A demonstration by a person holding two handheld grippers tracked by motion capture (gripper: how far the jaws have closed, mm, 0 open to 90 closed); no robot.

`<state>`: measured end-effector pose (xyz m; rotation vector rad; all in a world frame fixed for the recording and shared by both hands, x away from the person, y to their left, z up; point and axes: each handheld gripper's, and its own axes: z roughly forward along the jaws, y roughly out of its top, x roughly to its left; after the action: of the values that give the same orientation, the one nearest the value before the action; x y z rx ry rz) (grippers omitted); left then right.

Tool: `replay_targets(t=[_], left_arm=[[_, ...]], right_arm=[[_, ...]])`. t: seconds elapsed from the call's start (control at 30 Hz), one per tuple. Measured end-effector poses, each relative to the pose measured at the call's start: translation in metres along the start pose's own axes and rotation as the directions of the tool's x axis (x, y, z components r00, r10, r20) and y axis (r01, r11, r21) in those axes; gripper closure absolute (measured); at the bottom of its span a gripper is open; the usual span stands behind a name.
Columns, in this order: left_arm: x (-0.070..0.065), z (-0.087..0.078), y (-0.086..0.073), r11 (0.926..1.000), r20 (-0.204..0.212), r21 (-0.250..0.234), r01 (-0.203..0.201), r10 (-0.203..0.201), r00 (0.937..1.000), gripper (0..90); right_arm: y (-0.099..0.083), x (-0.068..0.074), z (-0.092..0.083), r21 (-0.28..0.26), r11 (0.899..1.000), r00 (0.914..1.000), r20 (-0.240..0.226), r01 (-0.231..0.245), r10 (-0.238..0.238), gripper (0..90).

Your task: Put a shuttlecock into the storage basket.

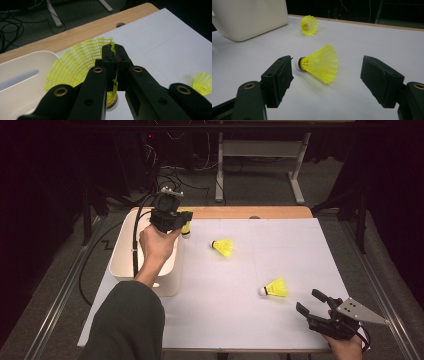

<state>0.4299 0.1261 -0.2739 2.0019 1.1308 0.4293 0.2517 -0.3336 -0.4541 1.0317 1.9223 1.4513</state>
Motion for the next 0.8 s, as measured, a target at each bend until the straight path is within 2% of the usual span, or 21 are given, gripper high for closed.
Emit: replay_targets(t=[0.8], left_arm=[[0.018,-0.014,-0.009,0.9997,-0.032,-0.011,0.02,-0.02,0.9993,89.2]], right_arm=[[0.0,0.0,0.0,0.003,1.0,1.0,0.004,-0.001,0.001,26.1]])
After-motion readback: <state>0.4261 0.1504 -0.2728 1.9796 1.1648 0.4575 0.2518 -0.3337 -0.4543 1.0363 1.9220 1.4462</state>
